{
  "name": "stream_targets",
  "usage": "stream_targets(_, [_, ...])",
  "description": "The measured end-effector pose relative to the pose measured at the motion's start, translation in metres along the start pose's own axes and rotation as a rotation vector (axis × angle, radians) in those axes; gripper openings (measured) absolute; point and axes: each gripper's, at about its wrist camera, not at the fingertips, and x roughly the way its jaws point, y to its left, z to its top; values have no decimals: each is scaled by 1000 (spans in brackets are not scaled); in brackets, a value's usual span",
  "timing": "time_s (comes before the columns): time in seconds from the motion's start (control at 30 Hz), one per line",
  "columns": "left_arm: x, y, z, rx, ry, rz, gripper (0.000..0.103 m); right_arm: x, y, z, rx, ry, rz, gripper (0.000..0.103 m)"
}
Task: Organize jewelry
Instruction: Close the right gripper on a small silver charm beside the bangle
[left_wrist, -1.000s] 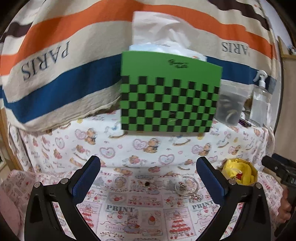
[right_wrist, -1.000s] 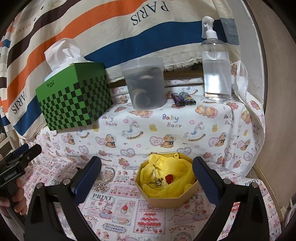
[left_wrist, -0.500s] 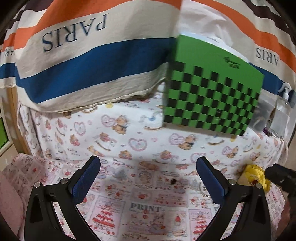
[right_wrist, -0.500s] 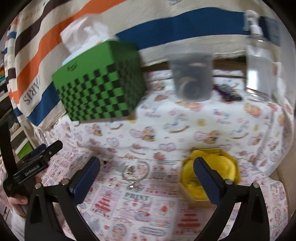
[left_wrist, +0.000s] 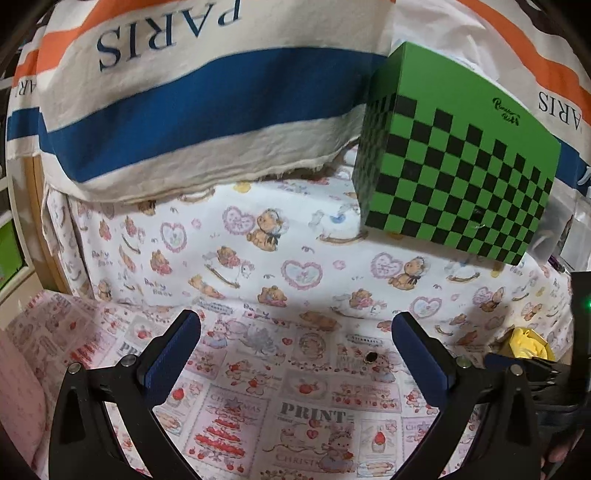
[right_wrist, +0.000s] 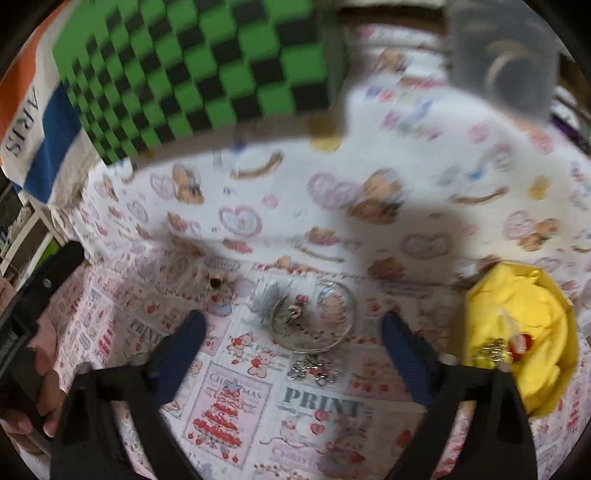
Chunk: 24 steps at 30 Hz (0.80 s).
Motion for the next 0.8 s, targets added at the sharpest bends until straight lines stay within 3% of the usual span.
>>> stream_targets(0.07, [1, 0, 0, 1, -1, 2, 103, 7, 1, -1, -9, 15, -11, 70])
stream_targets(0.13, [4, -1, -1, 6, 4, 3, 103, 12, 1, 0, -6, 27, -18, 56])
stream_targets(0.33, [9, -6, -4, 43, 14, 27, 103, 26, 0, 2, 0, 51, -55, 31])
stream_targets(0.5, [10, -7, -7, 58, 17, 30, 103, 38, 2, 3, -23, 58, -65, 16])
stream_targets(0.67, [10, -8, -6, 57, 27, 17, 103, 35, 0, 2, -16, 34, -70, 15])
stream_targets(0.8, [12, -10, -4, 55, 62, 41, 103, 4, -9, -1, 1, -17, -37, 15])
